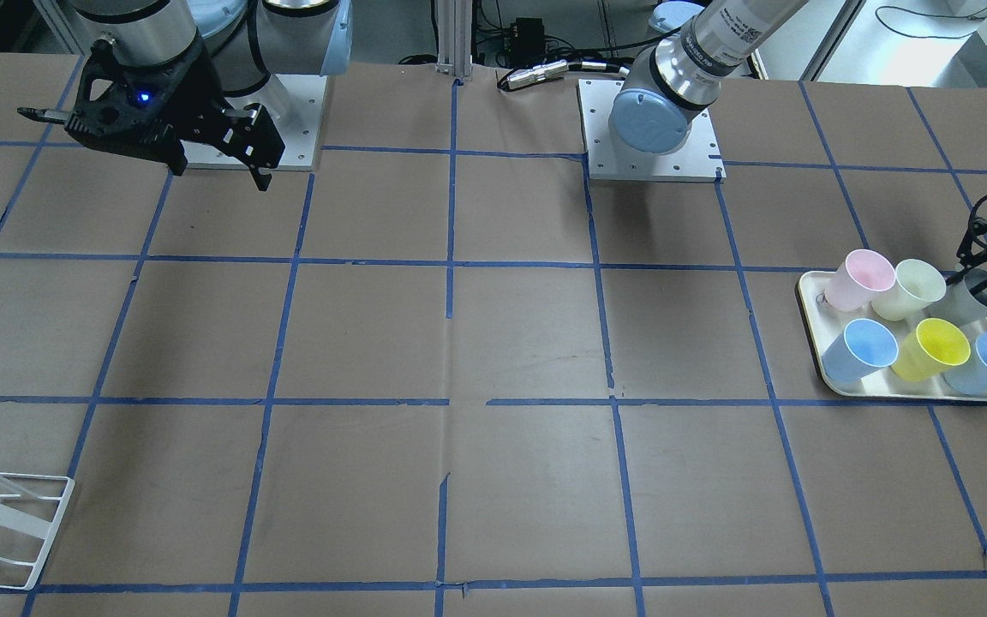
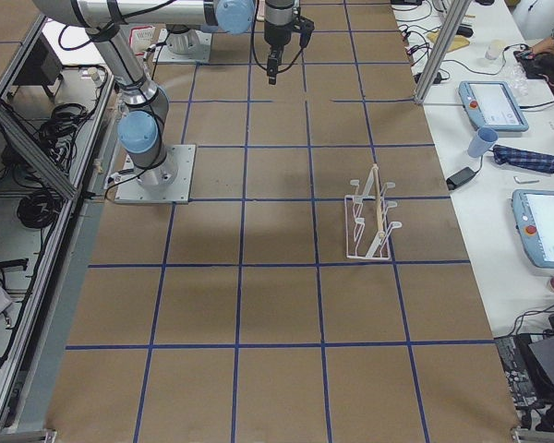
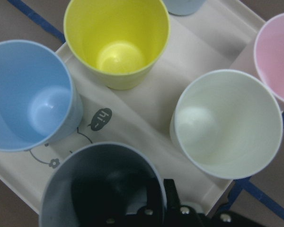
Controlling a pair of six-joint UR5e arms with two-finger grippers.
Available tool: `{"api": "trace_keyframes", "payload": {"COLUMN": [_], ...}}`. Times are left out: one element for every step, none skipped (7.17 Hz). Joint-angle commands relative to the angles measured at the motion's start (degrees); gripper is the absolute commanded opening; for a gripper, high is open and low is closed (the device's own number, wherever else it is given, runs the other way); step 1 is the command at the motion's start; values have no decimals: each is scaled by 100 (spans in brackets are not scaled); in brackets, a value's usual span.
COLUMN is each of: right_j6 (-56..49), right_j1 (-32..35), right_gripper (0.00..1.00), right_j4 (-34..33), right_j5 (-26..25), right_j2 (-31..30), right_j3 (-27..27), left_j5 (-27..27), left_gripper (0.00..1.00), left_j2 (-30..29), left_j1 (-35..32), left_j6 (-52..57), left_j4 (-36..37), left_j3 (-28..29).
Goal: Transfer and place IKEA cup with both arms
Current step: 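Lower the white cup onto the tray beside the pastel cups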
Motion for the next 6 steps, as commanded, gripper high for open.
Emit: {"api": "trace_keyframes", "payload": {"right_j6": [-7,1,2,2,36,37], "right_j1": [0,0,0,0,0,0], "right_gripper": [100,100,100,100,100,100], "right_j4": [-3,-3,-3,-12,-12,-12], "right_j5": [2,2,2,2,20,3], "right_j2": [8,0,-1,8,0,17], "right_j3": [2,2,2,-7,2,2], "left_j5": [40,83,145,154,145,145], "left_gripper": [100,100,100,100,100,100], "left_j2": [119,199,330,531,690,857], "left_j1": [-15,-24,-33,-41,-172,-452], "left_j6": [0,0,0,-9,-26,-322], "left_j4": [-103,-139,-296,-741,-1399,-2084], "left_j3": [20,29,47,195,475,704]}}
